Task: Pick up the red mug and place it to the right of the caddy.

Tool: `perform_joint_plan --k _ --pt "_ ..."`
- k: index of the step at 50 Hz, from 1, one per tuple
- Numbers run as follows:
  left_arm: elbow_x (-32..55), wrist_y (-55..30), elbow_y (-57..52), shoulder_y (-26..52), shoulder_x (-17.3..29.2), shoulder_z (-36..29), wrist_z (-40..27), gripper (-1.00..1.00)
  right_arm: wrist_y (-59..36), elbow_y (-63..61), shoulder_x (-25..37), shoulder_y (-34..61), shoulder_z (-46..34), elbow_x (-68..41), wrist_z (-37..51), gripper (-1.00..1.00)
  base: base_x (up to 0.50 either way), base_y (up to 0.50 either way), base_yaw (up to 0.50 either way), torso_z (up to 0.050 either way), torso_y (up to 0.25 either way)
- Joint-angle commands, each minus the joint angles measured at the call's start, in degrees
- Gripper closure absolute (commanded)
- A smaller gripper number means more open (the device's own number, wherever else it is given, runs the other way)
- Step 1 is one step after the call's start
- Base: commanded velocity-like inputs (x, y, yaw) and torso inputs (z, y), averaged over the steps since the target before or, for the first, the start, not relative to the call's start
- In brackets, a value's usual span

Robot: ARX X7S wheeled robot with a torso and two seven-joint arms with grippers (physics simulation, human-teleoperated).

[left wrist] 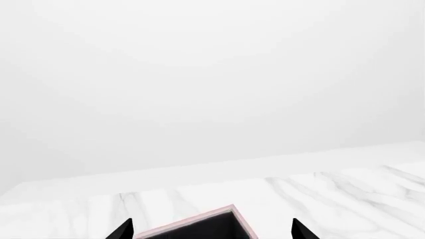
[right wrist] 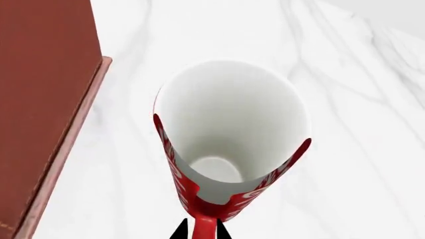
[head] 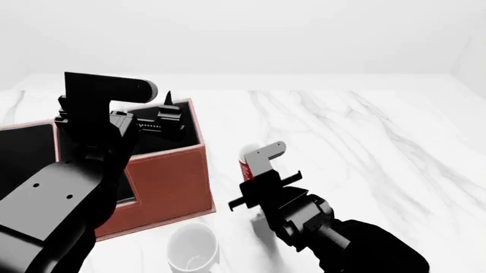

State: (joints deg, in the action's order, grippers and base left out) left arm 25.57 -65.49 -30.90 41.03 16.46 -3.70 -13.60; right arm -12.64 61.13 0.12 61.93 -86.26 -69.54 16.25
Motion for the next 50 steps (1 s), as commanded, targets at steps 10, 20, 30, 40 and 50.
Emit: perform_joint_plan --k 10,20,30,40,50 --pt "0.53 0.06 -0.07 -0.13 0.25 0.07 -0.44 -1.00 -1.05 0.18 -0.11 0.69 -1.51 0.85 0.05 -1.00 0.00 0.00 0.00 0.000 0.000" --pt "0.95 -0.16 -0.57 -0.33 0.44 0.33 -0.68 -1.00 -2.35 -0.68 -0.06 1.31 -1.66 0.74 2.97 -1.00 0.00 0.00 0.00 0.000 0.001" --pt "0.97 0.13 -0.46 -0.58 0.39 0.06 -1.06 -1.00 -6.44 -45.38 26.66 0.81 2.19 -6.33 20.61 -1.00 0.00 0.00 0.00 0.000 0.000" --pt "1.38 -0.25 -1.26 -0.81 0.49 0.32 -1.52 -1.00 -2.16 -81.92 51.01 -1.76 4.09 -7.26 25.42 -1.00 0.00 0.00 0.00 0.000 0.000" --pt "1.62 -0.45 -1.31 -0.42 0.57 0.21 -1.81 -1.00 22.37 -93.04 64.49 -7.27 13.09 8.92 33.17 -1.00 0.00 0.00 0.00 0.000 0.000"
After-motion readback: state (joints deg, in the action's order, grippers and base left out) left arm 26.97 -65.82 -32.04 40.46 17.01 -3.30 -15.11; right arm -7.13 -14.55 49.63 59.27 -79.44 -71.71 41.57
